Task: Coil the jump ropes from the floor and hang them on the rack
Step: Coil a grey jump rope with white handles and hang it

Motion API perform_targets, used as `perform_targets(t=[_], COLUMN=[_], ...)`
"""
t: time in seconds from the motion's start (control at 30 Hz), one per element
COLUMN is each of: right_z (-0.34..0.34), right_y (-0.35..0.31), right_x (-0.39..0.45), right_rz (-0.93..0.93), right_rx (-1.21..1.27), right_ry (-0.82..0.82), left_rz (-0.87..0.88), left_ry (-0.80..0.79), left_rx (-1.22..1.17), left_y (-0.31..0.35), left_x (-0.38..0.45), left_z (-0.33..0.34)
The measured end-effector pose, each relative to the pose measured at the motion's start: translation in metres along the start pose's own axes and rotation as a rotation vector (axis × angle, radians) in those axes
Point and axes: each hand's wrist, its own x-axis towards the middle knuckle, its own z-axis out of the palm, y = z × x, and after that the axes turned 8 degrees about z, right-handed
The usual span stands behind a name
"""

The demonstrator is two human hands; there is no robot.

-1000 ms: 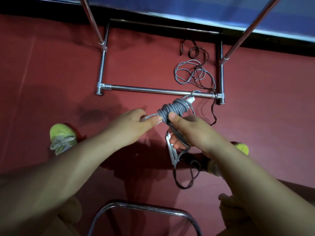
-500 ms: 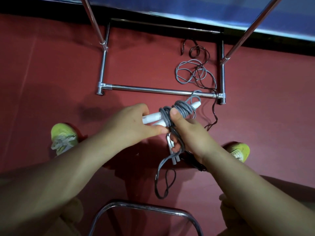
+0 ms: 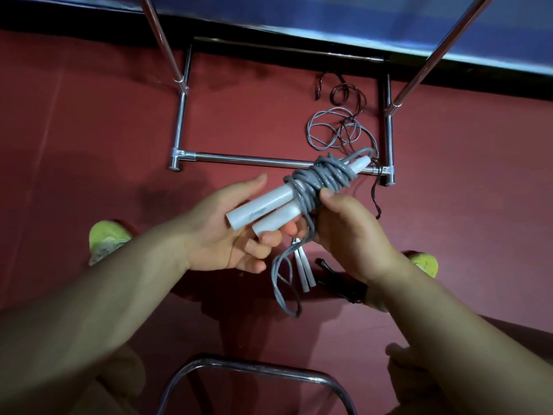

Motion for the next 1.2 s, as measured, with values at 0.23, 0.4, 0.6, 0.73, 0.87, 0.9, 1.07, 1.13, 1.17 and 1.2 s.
perform_targets(t=[0.23,0.4,0.6,0.73,0.87,0.9,1.07,1.13,1.17,1.2], right_z=[0.002,0.004,0.005,0.004,0.003,0.003,0.001,0.002,0.002,0.003], right_y=[-0.001,-0.002,0.001,0.000,-0.005,-0.006,-0.011,-0.011,-0.011,-0.010], right_x=[-0.006,-0.004,0.001,0.000,-0.002,-0.002,-0.004,-0.006,-0.007,-0.008], right_rz=[0.166,0.147,0.346,0.478,0.509,0.514,0.494,0.474,0.450,0.415], right_rx=[-0.263,-0.369,-0.091,0.094,0.179,0.192,0.302,0.288,0.265,0.228], right_ry=[0.189,0.274,0.195,0.064,0.093,0.099,0.047,0.035,0.031,0.028], left_rz=[0.002,0.070,0.188,0.175,0.235,0.252,0.274,0.246,0.232,0.227], left_ry=[0.208,0.403,0.476,0.557,0.598,0.610,0.606,0.540,0.498,0.458], left_rx=[0.280,0.553,0.741,1.091,1.159,1.175,1.232,1.113,1.021,0.920], left_y=[-0.005,-0.010,-0.011,-0.013,-0.012,-0.012,-0.015,-0.013,-0.012,-0.012], left_x=[0.006,0.013,0.015,0.014,0.012,0.012,0.013,0.014,0.013,0.013], left_z=[0.003,-0.003,-0.001,0.001,0.000,-0.001,-0.002,-0.006,-0.007,-0.006])
